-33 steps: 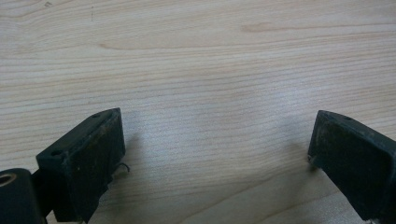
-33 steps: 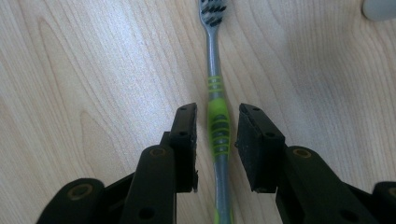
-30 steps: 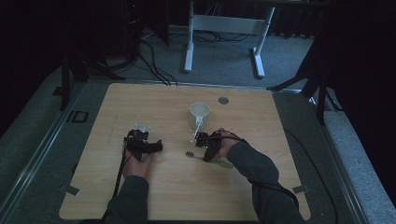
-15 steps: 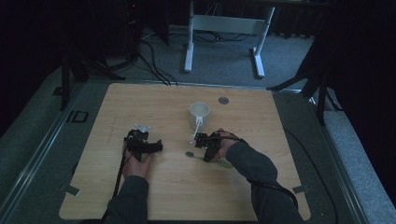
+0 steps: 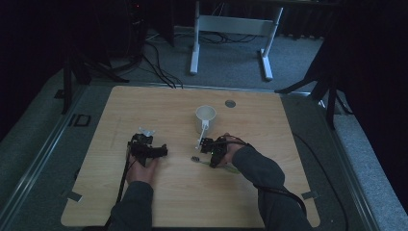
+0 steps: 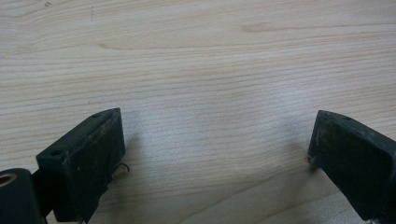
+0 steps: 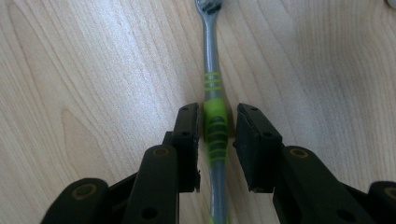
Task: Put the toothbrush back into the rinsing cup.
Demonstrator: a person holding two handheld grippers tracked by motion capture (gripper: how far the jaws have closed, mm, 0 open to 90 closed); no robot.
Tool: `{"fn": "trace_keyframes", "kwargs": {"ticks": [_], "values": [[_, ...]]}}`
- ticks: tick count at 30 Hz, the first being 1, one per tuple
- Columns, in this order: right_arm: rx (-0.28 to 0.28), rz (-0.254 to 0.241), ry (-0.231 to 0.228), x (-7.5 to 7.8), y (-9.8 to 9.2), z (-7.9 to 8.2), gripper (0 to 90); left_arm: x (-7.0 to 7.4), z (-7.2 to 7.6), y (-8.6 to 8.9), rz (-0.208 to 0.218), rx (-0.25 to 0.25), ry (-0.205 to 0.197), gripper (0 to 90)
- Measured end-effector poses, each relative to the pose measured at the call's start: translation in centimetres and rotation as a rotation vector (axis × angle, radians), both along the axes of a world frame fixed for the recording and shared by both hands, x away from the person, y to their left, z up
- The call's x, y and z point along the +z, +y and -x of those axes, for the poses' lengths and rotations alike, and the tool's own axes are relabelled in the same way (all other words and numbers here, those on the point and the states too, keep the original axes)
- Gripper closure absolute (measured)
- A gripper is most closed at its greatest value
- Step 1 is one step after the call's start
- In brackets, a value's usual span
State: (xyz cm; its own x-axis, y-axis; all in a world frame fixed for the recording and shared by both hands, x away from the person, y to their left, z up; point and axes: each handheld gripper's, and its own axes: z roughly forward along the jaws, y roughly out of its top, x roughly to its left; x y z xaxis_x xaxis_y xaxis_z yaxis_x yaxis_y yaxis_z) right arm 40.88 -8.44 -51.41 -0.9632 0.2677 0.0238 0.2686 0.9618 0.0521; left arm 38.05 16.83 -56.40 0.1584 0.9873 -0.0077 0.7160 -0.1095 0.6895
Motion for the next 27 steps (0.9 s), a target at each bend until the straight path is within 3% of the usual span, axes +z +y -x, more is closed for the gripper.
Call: {"fn": "trace_keyframes", "kwargs": {"ticks": [27], "values": [[0.034, 0.011, -0.01, -0.22, 0.19, 0.13, 78.6, 0.0, 0.0, 0.0, 0.0, 0.0, 0.0, 4.0]]}}
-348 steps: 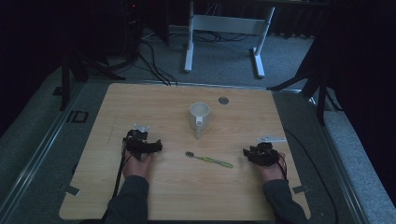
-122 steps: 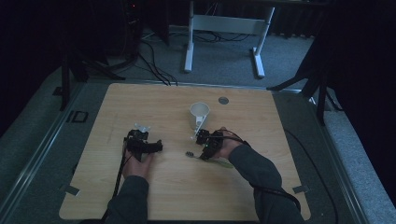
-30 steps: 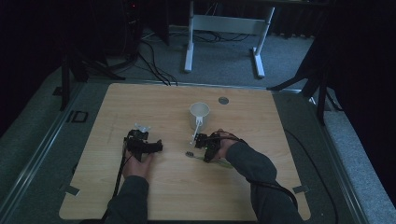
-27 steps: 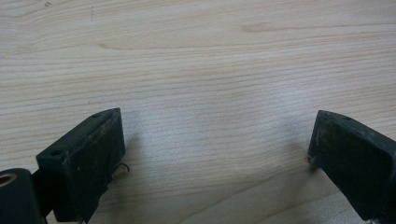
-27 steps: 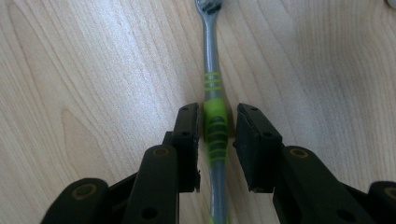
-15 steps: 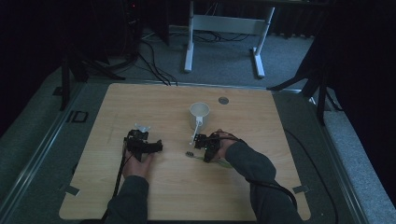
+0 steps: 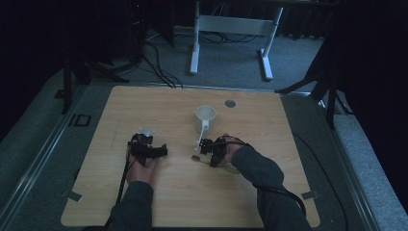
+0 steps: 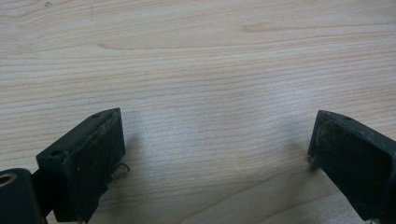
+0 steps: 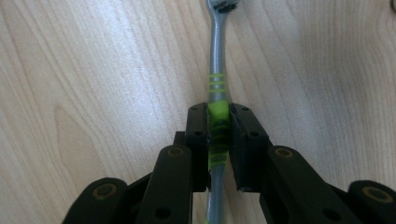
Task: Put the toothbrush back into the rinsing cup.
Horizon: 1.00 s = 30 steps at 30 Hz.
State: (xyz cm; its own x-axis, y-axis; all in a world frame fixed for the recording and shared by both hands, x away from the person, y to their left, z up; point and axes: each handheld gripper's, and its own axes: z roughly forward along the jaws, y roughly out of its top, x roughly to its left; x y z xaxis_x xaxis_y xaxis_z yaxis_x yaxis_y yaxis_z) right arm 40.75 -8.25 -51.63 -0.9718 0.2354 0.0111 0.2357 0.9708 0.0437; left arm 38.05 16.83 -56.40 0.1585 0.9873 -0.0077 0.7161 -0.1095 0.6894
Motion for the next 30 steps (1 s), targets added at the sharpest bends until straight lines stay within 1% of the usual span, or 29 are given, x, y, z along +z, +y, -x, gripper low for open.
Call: {"fn": "trace_keyframes", "kwargs": {"ticks": [2, 9, 16, 20, 21, 23, 24, 26, 30], "values": [[0.011, -0.002, 0.001, 0.1, 0.0, 0.1, 78.7, 0.0, 0.0, 0.0, 0.0, 0.0, 0.0, 4.0], [0.011, -0.017, -0.008, 0.9, -0.1, 0.1, 78.9, 0.0, 0.0, 0.0, 0.0, 0.0, 0.001, 4.0], [-0.006, -0.056, -0.026, 2.0, -0.4, 0.0, 78.9, 0.0, 0.0, 0.0, 0.0, 0.0, 0.001, 4.0], [-0.013, -0.07, -0.033, 2.3, -0.5, 0.0, 78.8, 0.0, 0.0, 0.0, 0.0, 0.0, 0.001, 4.0], [-0.016, -0.081, -0.038, 2.6, -0.5, 0.0, 78.9, 0.0, 0.0, 0.0, 0.0, 0.0, 0.001, 4.0], [-0.018, -0.085, -0.038, 2.7, -0.5, 0.0, 78.8, 0.0, 0.0, 0.0, 0.0, 0.0, 0.0, 4.0], [-0.025, -0.098, -0.042, 3.0, -0.6, 0.0, 78.8, 0.0, 0.0, 0.0, 0.0, 0.0, 0.0, 4.0], [-0.025, -0.102, -0.046, 3.1, -0.7, 0.0, 78.8, 0.0, 0.0, 0.0, 0.0, 0.0, 0.0, 4.0], [-0.05, -0.141, -0.056, 3.5, -1.0, -0.1, 78.8, 0.0, 0.0, 0.0, 0.001, 0.001, -0.001, 4.0]]}}
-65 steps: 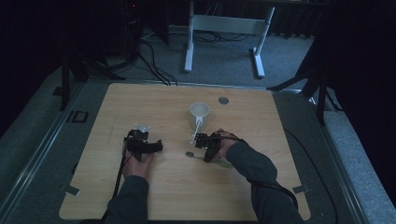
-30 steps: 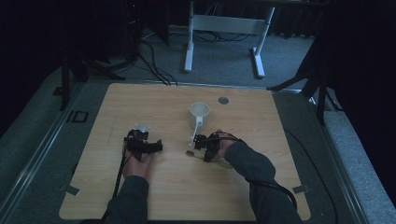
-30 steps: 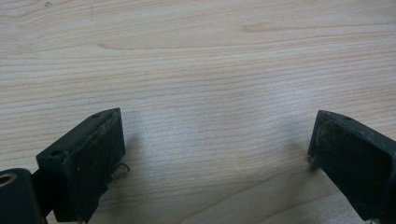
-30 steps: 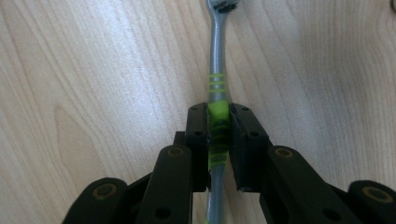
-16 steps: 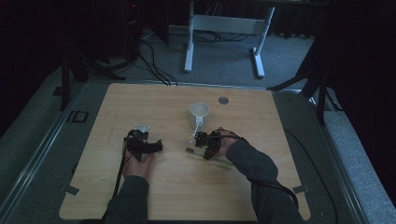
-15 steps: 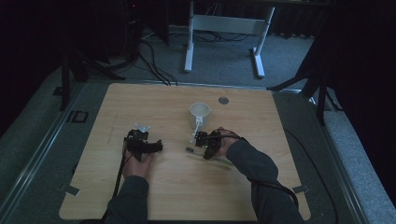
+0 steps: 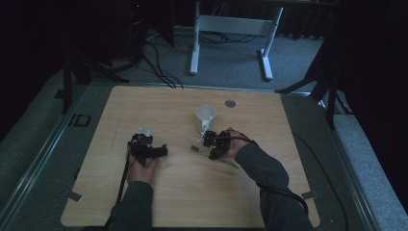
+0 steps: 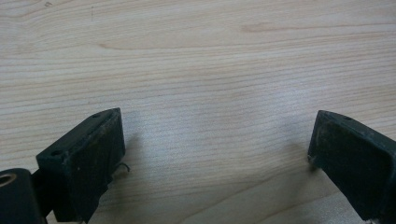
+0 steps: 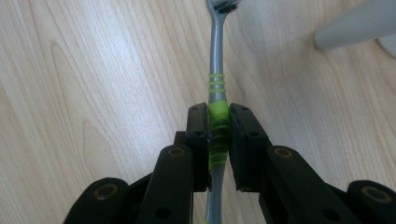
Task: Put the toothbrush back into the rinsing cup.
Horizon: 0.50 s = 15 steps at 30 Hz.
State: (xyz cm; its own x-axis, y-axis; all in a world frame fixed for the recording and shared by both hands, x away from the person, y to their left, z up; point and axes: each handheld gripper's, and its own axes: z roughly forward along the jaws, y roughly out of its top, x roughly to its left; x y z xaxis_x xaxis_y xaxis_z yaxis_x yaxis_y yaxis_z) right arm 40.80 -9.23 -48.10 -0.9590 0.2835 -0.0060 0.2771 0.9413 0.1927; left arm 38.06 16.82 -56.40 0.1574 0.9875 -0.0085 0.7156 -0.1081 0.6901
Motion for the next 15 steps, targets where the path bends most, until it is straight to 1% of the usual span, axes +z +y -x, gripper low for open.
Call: {"fn": "trace_keyframes", "kwargs": {"ticks": [1, 3, 4, 5, 8, 10, 12, 14, 15], "values": [[-0.007, -0.016, -0.005, 0.2, -0.1, 0.0, 78.8, 0.0, 0.0, 0.0, 0.001, 0.001, -0.001, 4.0], [-0.011, -0.021, -0.006, 0.3, -0.2, 0.0, 78.8, 0.0, 0.0, 0.0, 0.001, 0.001, -0.001, 4.0], [-0.022, -0.037, -0.012, 0.5, -0.3, -0.1, 78.8, 0.0, 0.0, 0.0, 0.001, 0.001, -0.001, 4.0], [-0.022, -0.037, -0.012, 0.5, -0.3, -0.1, 78.8, 0.0, 0.0, 0.0, 0.0, 0.0, 0.0, 4.0], [-0.043, -0.086, -0.014, 1.0, -0.7, -0.2, 78.8, 0.0, 0.0, 0.0, 0.0, -0.001, 0.0, 4.0], [-0.049, -0.092, -0.014, 1.1, -0.7, -0.2, 78.8, 0.0, 0.0, 0.0, -0.001, -0.001, 0.0, 4.0], [-0.061, -0.112, -0.02, 1.4, -0.8, -0.3, 78.8, 0.0, 0.0, 0.0, -0.001, -0.001, 0.0, 4.0], [-0.065, -0.114, -0.02, 1.4, -0.8, -0.3, 78.8, 0.0, 0.0, 0.0, -0.001, -0.001, 0.0, 4.0], [-0.07, -0.122, -0.028, 1.5, -0.9, -0.3, 78.8, 0.0, 0.0, 0.0, -0.001, -0.001, 0.0, 4.0]]}}
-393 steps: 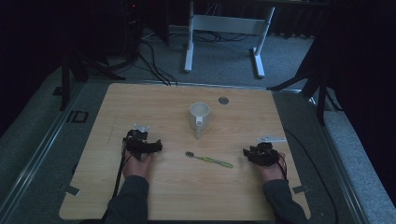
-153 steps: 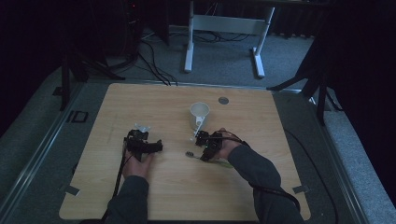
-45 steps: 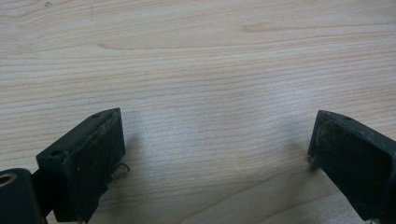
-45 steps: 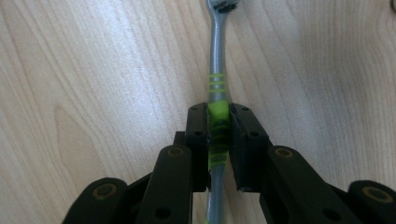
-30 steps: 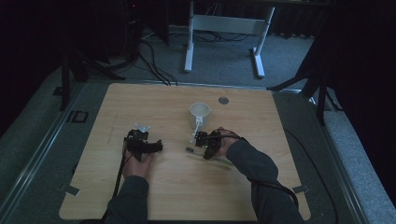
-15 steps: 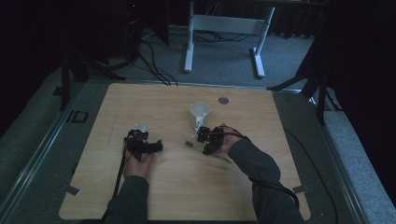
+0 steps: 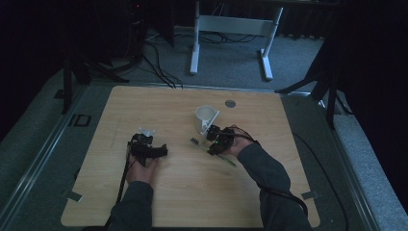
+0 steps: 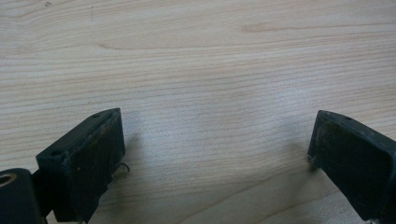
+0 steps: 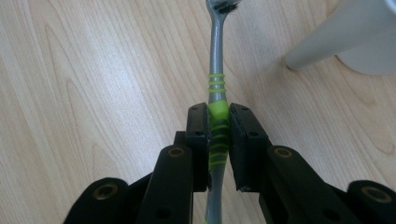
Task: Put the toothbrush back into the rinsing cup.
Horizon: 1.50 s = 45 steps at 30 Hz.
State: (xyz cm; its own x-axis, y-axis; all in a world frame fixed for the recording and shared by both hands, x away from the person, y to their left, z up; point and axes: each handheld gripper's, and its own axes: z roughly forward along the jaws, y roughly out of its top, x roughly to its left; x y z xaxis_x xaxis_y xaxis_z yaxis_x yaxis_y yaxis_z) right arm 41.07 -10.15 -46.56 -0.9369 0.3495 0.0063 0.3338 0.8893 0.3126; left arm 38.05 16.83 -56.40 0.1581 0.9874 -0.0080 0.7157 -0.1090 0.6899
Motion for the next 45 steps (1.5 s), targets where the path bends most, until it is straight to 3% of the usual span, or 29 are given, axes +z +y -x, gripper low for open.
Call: {"fn": "trace_keyframes", "kwargs": {"ticks": [9, 45], "values": [[-0.035, -0.053, -0.046, 0.7, -0.4, 0.0, 78.8, 0.0, 0.0, 0.0, -0.002, -0.002, 0.001, 4.0], [-0.155, -0.207, -0.108, 2.5, -2.5, -0.3, 78.8, 0.0, 0.0, 0.0, -0.001, -0.001, 0.001, 4.0]]}}
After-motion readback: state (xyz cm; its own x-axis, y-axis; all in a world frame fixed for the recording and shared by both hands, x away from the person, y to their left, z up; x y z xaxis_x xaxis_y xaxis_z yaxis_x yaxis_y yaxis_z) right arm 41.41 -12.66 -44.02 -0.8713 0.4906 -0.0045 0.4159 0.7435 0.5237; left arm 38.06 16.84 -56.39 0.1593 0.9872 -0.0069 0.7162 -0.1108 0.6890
